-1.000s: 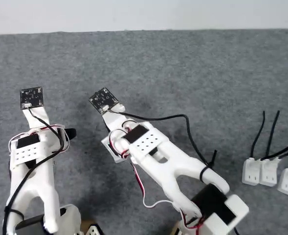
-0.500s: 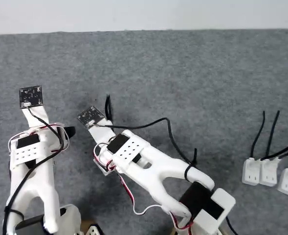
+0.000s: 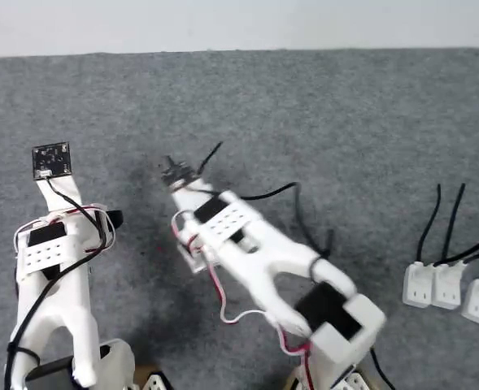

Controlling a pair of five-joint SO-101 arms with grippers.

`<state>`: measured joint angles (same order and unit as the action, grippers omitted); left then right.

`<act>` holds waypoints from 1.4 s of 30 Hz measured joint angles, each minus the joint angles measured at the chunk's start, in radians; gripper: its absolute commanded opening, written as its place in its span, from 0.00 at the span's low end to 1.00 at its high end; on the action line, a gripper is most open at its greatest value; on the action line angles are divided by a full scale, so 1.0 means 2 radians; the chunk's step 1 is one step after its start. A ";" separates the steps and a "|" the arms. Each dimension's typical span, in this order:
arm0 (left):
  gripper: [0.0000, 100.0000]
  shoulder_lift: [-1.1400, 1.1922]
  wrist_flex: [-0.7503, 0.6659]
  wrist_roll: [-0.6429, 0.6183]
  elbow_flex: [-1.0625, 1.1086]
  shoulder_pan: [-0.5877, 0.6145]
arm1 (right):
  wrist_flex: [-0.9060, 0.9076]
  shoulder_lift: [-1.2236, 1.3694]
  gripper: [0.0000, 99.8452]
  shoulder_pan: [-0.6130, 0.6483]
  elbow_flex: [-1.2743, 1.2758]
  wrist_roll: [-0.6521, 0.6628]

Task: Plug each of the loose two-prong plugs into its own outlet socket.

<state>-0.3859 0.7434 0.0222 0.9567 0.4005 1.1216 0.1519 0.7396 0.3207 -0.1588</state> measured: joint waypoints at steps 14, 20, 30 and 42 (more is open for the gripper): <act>0.01 0.001 -0.046 0.000 0.018 -0.021 | 0.046 -0.390 0.01 -0.318 0.183 0.138; 0.01 0.001 -0.046 0.000 0.018 -0.021 | -0.012 -0.403 0.01 -0.486 0.278 0.211; 0.02 -0.048 -0.061 0.002 0.059 -0.020 | -0.006 -0.302 0.30 -0.553 0.242 0.226; 0.02 -0.280 -0.096 0.029 0.214 -0.029 | 0.206 -0.295 0.01 -0.568 0.137 0.226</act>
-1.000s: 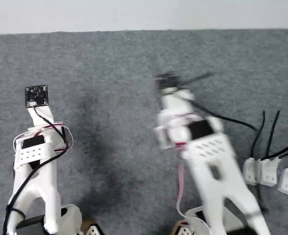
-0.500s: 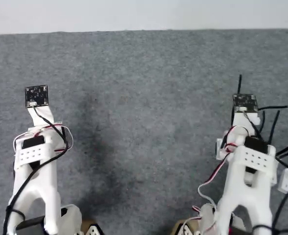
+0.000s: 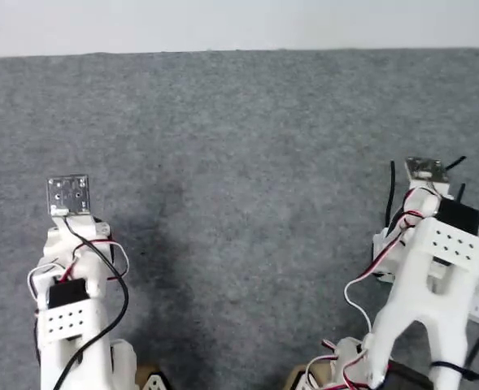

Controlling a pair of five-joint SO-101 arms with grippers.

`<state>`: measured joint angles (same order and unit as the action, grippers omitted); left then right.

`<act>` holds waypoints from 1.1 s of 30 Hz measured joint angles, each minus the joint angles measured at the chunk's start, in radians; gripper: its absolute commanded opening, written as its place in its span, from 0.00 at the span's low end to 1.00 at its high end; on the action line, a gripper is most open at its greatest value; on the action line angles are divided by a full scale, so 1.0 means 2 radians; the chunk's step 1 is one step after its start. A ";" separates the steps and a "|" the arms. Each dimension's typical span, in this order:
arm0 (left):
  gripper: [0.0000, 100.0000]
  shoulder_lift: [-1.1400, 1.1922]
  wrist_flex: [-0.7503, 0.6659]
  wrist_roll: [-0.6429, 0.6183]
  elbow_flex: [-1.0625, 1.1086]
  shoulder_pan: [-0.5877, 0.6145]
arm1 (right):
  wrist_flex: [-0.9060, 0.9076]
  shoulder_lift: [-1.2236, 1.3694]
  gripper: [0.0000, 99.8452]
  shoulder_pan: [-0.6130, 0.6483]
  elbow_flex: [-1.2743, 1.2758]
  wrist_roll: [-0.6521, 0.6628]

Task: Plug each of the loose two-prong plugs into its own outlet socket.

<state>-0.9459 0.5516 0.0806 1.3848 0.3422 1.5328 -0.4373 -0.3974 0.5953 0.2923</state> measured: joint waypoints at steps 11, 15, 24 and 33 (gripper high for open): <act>0.02 -0.160 0.054 0.000 0.075 -0.009 | -0.228 -0.129 0.01 -0.002 0.272 0.017; 0.02 -0.264 0.103 0.002 0.121 -0.013 | -0.245 -0.186 0.01 0.031 0.335 0.021; 0.02 -0.426 0.257 0.003 0.156 -0.015 | -0.265 -0.262 0.01 0.112 0.438 0.024; 0.02 -0.427 0.344 0.003 0.156 -0.015 | -0.249 -0.344 0.01 0.114 0.472 0.024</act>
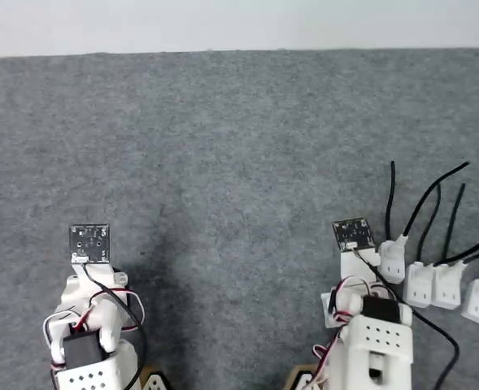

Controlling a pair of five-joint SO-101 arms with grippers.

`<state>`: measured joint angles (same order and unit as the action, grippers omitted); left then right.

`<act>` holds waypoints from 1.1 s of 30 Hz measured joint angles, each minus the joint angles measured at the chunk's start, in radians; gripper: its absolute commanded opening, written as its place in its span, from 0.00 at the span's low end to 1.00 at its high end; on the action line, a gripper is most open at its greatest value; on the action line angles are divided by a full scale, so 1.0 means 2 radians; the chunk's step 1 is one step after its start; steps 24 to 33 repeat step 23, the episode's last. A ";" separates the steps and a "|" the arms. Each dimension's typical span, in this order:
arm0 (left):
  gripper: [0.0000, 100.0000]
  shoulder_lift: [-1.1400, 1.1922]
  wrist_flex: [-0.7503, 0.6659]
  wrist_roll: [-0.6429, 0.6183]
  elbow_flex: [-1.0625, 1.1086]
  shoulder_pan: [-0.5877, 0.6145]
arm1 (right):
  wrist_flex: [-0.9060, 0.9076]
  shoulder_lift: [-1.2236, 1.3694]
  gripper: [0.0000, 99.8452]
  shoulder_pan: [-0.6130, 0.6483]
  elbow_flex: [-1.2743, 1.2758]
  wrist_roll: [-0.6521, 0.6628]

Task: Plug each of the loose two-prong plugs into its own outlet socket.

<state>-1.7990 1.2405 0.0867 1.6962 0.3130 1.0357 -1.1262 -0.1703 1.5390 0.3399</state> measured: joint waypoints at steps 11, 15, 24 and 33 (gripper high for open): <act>0.02 0.000 0.001 0.000 0.000 0.000 | 0.073 -0.162 0.01 0.001 0.045 0.000; 0.02 0.000 0.001 0.000 0.000 0.000 | 0.093 -0.240 0.01 0.002 0.065 0.000; 0.02 0.000 0.001 0.000 0.000 0.000 | 0.127 -0.332 0.01 0.003 0.064 0.000; 0.02 0.000 0.001 0.000 0.000 0.000 | 0.127 -0.332 0.01 0.003 0.064 0.000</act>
